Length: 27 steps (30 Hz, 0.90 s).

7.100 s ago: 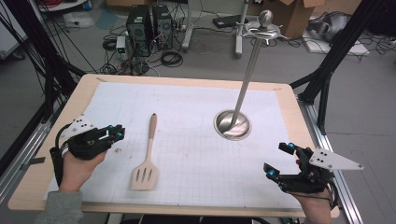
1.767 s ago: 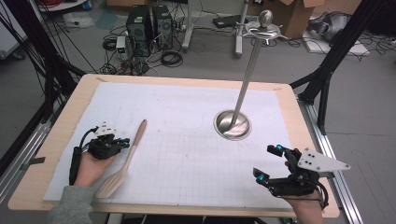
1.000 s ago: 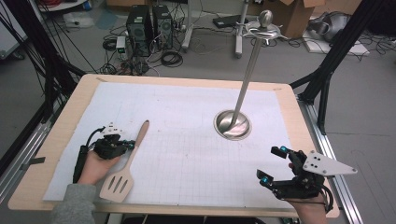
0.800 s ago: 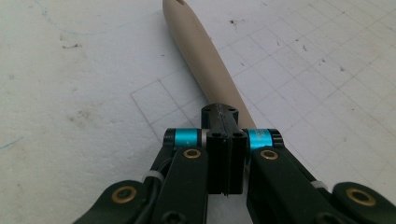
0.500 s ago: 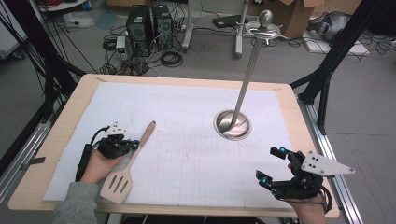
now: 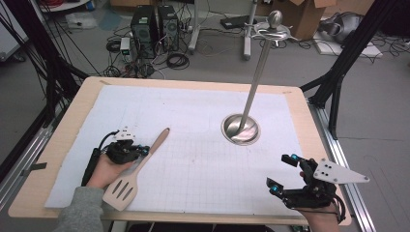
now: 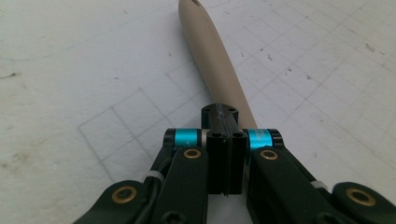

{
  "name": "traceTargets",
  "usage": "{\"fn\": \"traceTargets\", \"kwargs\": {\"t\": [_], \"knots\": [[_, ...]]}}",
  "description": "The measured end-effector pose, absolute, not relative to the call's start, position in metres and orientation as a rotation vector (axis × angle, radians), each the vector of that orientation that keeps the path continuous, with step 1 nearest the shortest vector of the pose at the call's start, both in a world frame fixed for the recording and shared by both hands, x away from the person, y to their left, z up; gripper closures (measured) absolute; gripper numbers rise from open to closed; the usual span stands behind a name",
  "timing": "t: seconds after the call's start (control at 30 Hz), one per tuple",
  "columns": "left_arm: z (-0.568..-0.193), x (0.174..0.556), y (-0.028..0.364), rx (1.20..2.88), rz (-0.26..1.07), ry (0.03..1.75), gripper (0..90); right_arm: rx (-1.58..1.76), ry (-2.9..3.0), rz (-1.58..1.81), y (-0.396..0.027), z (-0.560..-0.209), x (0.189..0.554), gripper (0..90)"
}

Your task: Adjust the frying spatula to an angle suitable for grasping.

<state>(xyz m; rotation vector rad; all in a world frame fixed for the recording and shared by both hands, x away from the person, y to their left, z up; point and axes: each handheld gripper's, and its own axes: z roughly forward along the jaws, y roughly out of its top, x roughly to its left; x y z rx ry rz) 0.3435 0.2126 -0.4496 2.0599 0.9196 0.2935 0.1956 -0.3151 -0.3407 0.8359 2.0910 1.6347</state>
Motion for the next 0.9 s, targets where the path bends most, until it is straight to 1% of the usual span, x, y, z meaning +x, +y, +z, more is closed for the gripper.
{"fn": "traceTargets", "kwargs": {"t": [0.33,0.43,0.47,0.57,0.63,0.9], "knots": [[-0.450,0.347,0.208,2.064,0.247,0.889,89.7,0.861,2.086,1.624,-0.318,-0.342,0.192,10.7],[-0.449,0.347,0.206,2.076,0.267,0.880,89.6,0.860,2.087,1.625,-0.318,-0.342,0.191,10.7],[-0.445,0.345,0.206,2.072,0.313,0.884,89.6,0.855,2.085,1.626,-0.318,-0.342,0.192,10.7],[-0.440,0.342,0.209,2.043,0.338,0.889,89.7,0.847,2.080,1.632,-0.319,-0.341,0.192,10.7],[-0.431,0.335,0.212,2.032,0.381,0.882,89.7,0.848,2.079,1.639,-0.319,-0.341,0.194,10.7],[-0.404,0.311,0.206,2.018,0.428,0.855,89.6,0.807,2.111,1.653,-0.308,-0.340,0.205,10.6]]}}
